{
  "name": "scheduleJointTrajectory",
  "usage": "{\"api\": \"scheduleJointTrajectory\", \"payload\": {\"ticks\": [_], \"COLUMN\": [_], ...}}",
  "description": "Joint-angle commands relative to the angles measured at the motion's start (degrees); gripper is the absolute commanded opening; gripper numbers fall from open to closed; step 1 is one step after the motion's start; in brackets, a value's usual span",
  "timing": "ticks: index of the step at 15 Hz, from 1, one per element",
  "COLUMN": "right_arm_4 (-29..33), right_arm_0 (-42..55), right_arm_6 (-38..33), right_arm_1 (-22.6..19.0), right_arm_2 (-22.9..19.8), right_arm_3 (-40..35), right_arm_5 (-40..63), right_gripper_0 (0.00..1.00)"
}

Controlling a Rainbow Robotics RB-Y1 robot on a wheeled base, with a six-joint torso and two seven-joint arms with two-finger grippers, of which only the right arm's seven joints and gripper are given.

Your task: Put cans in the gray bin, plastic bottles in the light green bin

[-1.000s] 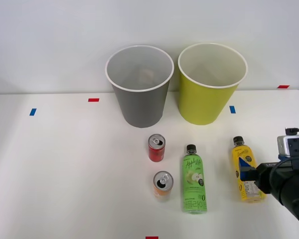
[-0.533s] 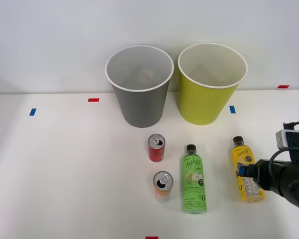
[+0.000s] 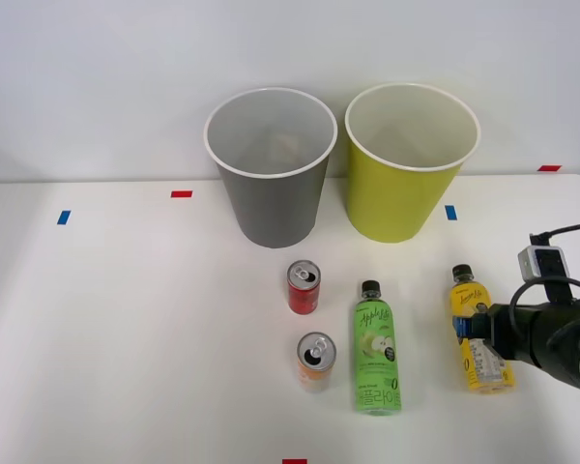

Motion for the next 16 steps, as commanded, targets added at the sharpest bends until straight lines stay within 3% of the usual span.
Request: {"api": "scheduleJointTrajectory", "payload": {"ticks": [1,5,9,16], "right_arm_4": [-0.5,2.2,6.9,8.1], "right_arm_0": [-3.1,-6.3,-9.7,-10.3], "right_arm_6": [0.0,-0.1,0.0,-0.1], "right_arm_1": [1.5,3.8,5.6,5.8], "right_arm_2": [0.5,0.5,0.5,0.6], "right_arm_3": [3.7,6.3,6.2,6.4], "right_arm_5": [0.0,0.3,9.4,10.3], "right_gripper_0": [1.0,1.0,1.0,1.0]}}
